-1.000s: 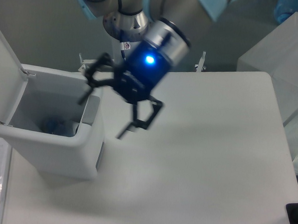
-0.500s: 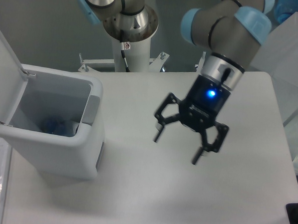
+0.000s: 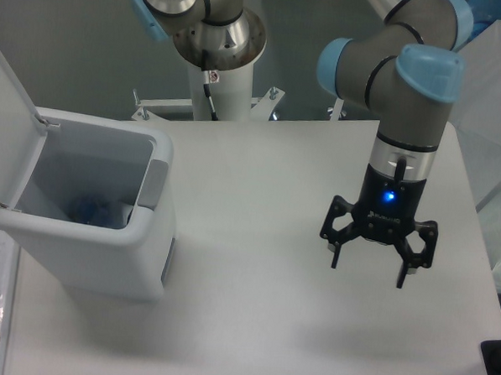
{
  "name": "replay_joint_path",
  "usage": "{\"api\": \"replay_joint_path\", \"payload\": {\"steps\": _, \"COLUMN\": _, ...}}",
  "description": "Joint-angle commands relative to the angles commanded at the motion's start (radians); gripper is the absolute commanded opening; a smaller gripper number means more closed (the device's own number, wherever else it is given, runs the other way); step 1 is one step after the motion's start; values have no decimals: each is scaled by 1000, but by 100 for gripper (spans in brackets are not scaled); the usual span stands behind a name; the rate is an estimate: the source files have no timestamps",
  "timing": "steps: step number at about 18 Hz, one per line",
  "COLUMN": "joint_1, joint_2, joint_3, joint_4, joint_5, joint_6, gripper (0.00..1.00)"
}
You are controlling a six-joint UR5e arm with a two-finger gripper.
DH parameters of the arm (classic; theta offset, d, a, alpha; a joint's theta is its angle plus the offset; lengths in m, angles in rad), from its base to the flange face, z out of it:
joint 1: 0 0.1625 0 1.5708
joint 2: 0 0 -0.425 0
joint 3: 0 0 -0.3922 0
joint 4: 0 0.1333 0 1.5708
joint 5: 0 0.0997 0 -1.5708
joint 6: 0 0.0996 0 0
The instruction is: Place the trash in the trash can
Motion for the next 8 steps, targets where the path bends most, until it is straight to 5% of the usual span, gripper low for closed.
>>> {"api": "replay_joint_path", "payload": {"steps": 4, "joint_1": -38, "joint_2": -15, "joint_3": 72, "joint_4": -195, "joint_5": 182, "joint_6": 226, "gripper": 100}}
{"api": "replay_joint_path", "payload": {"steps": 8, "joint_1": -38, "joint_2": -14, "joint_3": 68, "joint_4": -211, "joint_5": 212, "joint_6": 255, "gripper": 100}}
